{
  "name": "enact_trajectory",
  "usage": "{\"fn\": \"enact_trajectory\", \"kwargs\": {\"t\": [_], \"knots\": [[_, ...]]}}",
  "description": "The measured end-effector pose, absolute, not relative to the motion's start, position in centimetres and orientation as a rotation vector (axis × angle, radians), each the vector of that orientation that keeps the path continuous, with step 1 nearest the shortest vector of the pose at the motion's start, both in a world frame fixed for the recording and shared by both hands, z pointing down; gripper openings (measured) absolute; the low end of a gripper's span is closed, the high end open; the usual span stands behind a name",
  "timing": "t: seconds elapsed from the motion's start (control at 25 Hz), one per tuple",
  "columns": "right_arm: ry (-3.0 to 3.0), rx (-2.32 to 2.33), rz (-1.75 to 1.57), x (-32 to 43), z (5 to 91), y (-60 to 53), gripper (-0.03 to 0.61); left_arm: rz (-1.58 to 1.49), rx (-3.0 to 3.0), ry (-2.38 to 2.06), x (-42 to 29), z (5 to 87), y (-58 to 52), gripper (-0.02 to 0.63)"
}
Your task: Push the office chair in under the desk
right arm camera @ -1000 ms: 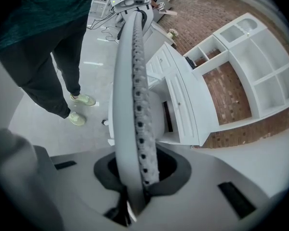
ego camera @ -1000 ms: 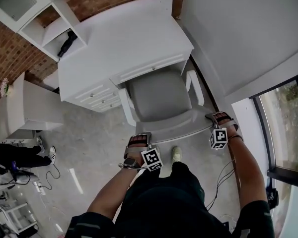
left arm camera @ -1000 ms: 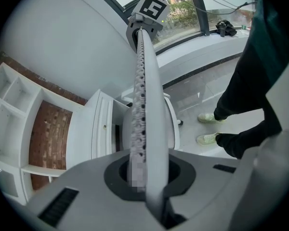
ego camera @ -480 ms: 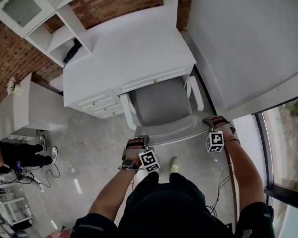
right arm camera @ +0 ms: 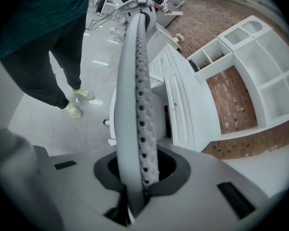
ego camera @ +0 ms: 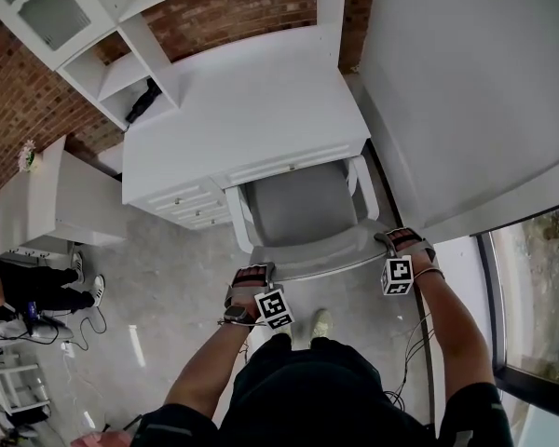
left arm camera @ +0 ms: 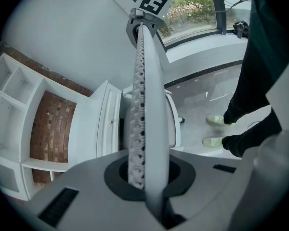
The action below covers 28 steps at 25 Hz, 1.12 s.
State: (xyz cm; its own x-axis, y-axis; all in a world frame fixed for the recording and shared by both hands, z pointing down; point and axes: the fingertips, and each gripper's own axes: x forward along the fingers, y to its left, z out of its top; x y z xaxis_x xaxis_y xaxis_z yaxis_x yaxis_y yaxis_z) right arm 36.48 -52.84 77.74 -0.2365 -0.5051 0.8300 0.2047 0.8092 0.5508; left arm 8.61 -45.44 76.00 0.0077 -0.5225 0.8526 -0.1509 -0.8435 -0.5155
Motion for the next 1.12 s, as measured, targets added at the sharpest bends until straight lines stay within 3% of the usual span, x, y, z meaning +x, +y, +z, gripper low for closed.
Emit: {"fn": "enact_trajectory", "kwargs": {"t": [0.16, 0.44, 0.64, 0.84, 1.0, 1.12], "knots": [[-1.693, 0.282, -0.611, 36.9, 77.6, -52.9, 0.058, -1.887, -2.073, 0.742, 9.0, 75.7, -45.6, 0.032], [-1.738, 0.407, -0.508, 37.7, 75.8, -51.6, 0.132, -1.87, -2.196, 0.869, 9.0, 73.8, -44.6, 0.16], [-1.744, 0.491, -0.447, 38.7, 73.7, -50.7, 0.149, -1.852, -2.271, 0.91, 9.2, 72.3, -43.9, 0.181], [-1.789, 0.57, -0.345, 38.5, 70.7, -49.3, 0.146, -1.788, -2.385, 0.986, 9.8, 69.5, -43.0, 0.17], [-1.915, 0.718, -0.159, 37.8, 67.1, -48.0, 0.048, -1.719, -2.51, 1.077, 10.3, 67.8, -42.4, 0.149], [-2.059, 0.861, 0.005, 35.9, 63.8, -47.9, 0.031, -1.59, -2.654, 1.215, 10.8, 65.5, -42.7, 0.1]]}}
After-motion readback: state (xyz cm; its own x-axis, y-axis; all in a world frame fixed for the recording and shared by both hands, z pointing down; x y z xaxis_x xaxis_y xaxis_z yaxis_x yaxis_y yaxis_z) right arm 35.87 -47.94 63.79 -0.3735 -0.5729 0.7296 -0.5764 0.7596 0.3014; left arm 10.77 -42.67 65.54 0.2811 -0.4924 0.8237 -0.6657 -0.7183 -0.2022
